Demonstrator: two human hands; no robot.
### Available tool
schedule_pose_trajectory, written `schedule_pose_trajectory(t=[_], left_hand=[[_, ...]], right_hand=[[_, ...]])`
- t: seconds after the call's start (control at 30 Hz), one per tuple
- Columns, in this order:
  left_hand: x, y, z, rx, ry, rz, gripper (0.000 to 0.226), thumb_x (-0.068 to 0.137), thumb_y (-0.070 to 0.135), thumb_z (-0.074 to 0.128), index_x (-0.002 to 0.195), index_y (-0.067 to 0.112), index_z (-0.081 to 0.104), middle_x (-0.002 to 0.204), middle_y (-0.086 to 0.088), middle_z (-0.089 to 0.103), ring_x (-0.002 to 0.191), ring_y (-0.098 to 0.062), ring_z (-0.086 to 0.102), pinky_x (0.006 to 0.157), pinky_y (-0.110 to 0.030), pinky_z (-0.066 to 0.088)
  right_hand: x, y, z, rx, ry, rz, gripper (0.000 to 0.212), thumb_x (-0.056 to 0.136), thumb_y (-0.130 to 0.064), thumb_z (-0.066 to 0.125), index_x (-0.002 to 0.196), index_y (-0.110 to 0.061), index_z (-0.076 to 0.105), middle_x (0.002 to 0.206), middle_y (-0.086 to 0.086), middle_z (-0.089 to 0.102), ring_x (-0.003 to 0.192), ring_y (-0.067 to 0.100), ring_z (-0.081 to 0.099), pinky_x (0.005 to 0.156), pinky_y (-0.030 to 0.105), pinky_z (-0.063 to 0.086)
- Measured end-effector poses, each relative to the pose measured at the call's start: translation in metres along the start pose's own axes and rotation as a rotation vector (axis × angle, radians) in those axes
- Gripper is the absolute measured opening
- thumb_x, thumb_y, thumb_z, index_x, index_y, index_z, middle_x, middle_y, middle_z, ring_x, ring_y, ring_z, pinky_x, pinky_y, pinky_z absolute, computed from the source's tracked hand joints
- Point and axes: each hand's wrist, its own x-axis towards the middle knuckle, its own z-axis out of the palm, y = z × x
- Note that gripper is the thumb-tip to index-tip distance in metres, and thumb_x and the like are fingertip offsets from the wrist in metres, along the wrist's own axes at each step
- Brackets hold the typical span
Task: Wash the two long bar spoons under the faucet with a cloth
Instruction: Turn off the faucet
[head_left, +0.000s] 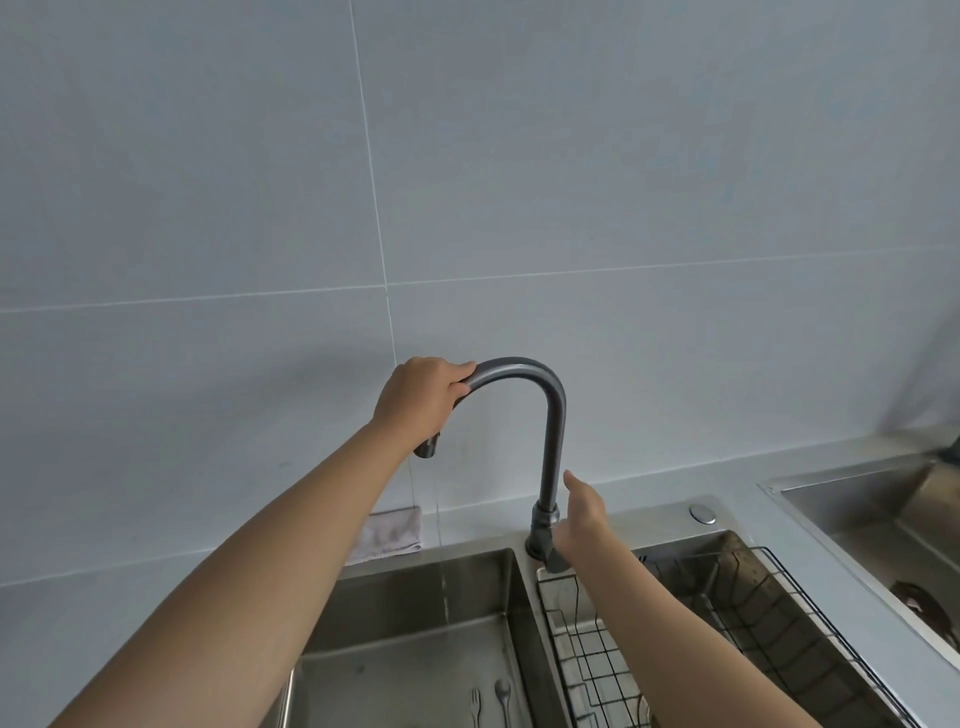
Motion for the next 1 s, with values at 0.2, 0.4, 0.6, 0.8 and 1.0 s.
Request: schedule_pose_trajectory(t=[0.2, 0.4, 0.6, 0.8, 1.0], left_hand=[[-0.001, 0.000, 0.001, 0.009, 0.006, 0.003, 0.035, 0.095, 0.018, 0.049, 0.129, 0.019, 0.053, 0.100, -0.017, 0.068, 0.094, -0.033, 0.060, 0.081, -0.035, 0.045], [-0.010, 0.003, 0.003, 0.026, 0.054, 0.024, 0.032, 0.096, 0.018, 0.046, 0.127, 0.017, 0.054, 0.103, -0.016, 0.068, 0.093, -0.034, 0.060, 0.078, -0.038, 0.048], [-0.061, 0.003, 0.039, 0.115, 0.357, 0.111, 0.037, 0.083, 0.010, 0.065, 0.119, 0.001, 0.060, 0.117, -0.019, 0.064, 0.103, -0.039, 0.061, 0.076, -0.045, 0.055], [-0.142, -0.014, 0.127, 0.099, 0.171, -0.088, 0.022, 0.069, 0.008, 0.079, 0.087, -0.001, 0.070, 0.087, -0.019, 0.068, 0.077, -0.036, 0.067, 0.056, -0.038, 0.056], [-0.228, -0.018, 0.208, 0.000, -0.251, -0.504, 0.022, 0.089, 0.015, 0.055, 0.105, 0.003, 0.064, 0.107, -0.017, 0.060, 0.104, -0.034, 0.056, 0.078, -0.040, 0.048]], right_hand=[[-0.004, -0.004, 0.002, -0.005, -0.004, -0.014, 0.044, 0.096, -0.022, 0.047, 0.131, 0.003, 0.042, 0.148, 0.021, 0.031, 0.134, 0.032, 0.038, 0.110, 0.036, 0.036], [-0.007, -0.003, -0.006, -0.227, -0.053, -0.069, 0.048, 0.098, -0.025, 0.042, 0.137, 0.003, 0.037, 0.129, 0.016, 0.056, 0.111, 0.039, 0.057, 0.092, 0.036, 0.050], [0.010, 0.039, -0.020, -0.654, -0.065, -0.229, 0.040, 0.094, -0.018, 0.048, 0.131, -0.005, 0.040, 0.110, 0.013, 0.050, 0.078, 0.014, 0.047, 0.066, 0.024, 0.041], [0.031, 0.098, -0.042, -0.934, -0.218, -0.148, 0.037, 0.092, -0.017, 0.053, 0.126, -0.005, 0.045, 0.091, 0.004, 0.052, 0.088, 0.019, 0.052, 0.083, 0.034, 0.047], [0.052, 0.149, -0.066, -1.102, -0.249, 0.034, 0.016, 0.092, -0.007, 0.046, 0.105, -0.006, 0.055, 0.072, 0.007, 0.051, 0.058, 0.015, 0.048, 0.055, 0.029, 0.045]])
